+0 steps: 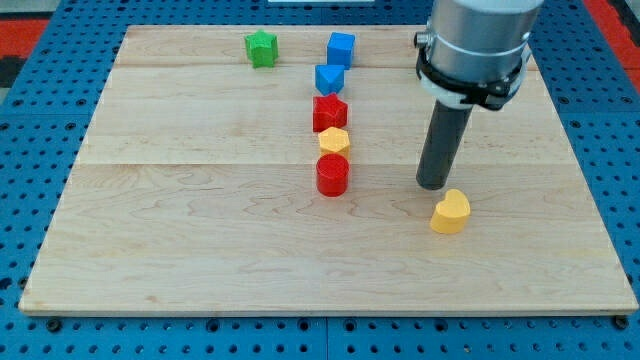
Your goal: Move the red circle above to the yellow heart
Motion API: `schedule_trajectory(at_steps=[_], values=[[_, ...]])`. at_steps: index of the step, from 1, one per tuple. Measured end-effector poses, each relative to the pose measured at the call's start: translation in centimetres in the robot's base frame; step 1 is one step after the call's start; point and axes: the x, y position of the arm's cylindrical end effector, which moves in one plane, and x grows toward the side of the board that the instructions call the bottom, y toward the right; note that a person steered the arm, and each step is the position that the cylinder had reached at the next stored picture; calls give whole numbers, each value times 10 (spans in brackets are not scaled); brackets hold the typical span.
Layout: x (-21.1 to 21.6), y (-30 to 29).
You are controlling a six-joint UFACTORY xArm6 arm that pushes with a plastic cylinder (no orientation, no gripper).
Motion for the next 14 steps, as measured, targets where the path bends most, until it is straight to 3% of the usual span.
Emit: schedule_trajectory(at_steps=[2,4,6,7,9,10,12,14], values=[[38,3],[64,-117],[10,-210],[-19,-176],[11,-90],[31,-121],[36,-35],[24,-102]])
